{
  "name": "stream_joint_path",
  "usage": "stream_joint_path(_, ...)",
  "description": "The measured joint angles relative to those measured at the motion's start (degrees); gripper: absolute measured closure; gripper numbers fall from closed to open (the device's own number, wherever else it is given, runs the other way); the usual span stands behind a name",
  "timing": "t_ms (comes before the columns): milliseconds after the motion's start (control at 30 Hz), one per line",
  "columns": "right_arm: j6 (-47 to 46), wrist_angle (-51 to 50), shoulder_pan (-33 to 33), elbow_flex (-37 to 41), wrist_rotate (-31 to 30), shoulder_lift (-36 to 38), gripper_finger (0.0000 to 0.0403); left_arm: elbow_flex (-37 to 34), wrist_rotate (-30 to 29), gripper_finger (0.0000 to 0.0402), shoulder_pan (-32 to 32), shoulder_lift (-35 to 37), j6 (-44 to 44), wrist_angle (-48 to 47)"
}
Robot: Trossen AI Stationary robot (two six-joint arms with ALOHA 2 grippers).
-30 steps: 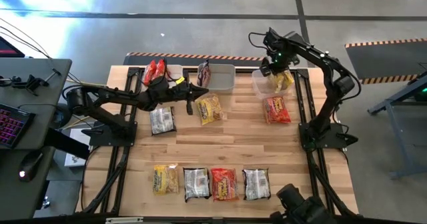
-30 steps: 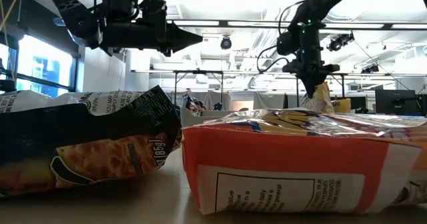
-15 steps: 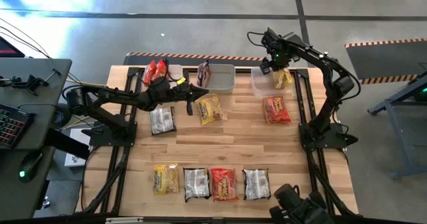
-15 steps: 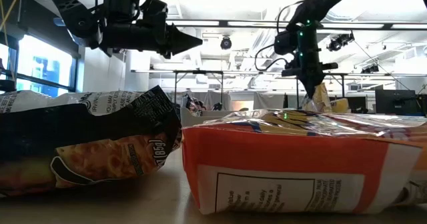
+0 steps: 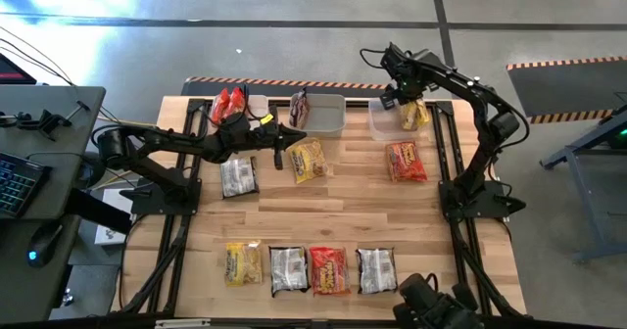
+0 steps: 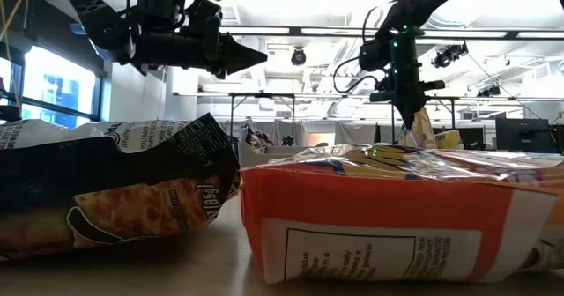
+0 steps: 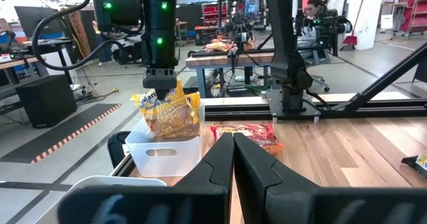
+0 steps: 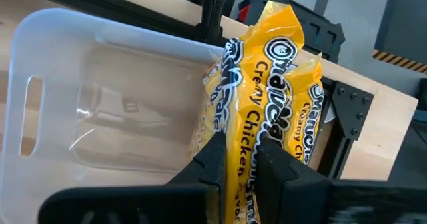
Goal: Sort Maruchan noodles
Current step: Put the yellow noodle pack into the transparent bin
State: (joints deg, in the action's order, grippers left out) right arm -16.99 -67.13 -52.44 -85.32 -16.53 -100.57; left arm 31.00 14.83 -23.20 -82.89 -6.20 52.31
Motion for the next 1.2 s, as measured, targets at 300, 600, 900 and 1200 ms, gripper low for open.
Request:
stream_joint_path(300,-2.2,0.52,2.17,0.0,-4.58,0.0,0.0375,0.0,0.0,0.0399,0.0,0.0,0.0,0.0)
stream_joint_path(600,-3.65,10.53,4.29,10.58,-6.25,0.32,0.0375,0.0,0.0,0.0399,0.0,-0.01,-0.35,-0.28)
stream_joint_path(900,-3.17,16.21,5.59,14.46,-10.69,3.51,0.0375,0.0,-0.02,0.0399,0.0,-0.02,-0.97,-0.09)
stream_joint_path(1200,-3.85,12.74,5.43,14.05,-10.51,4.63,0.0345,0.0,-0.02,0.0399,0.0,-0.02,-0.92,-0.02)
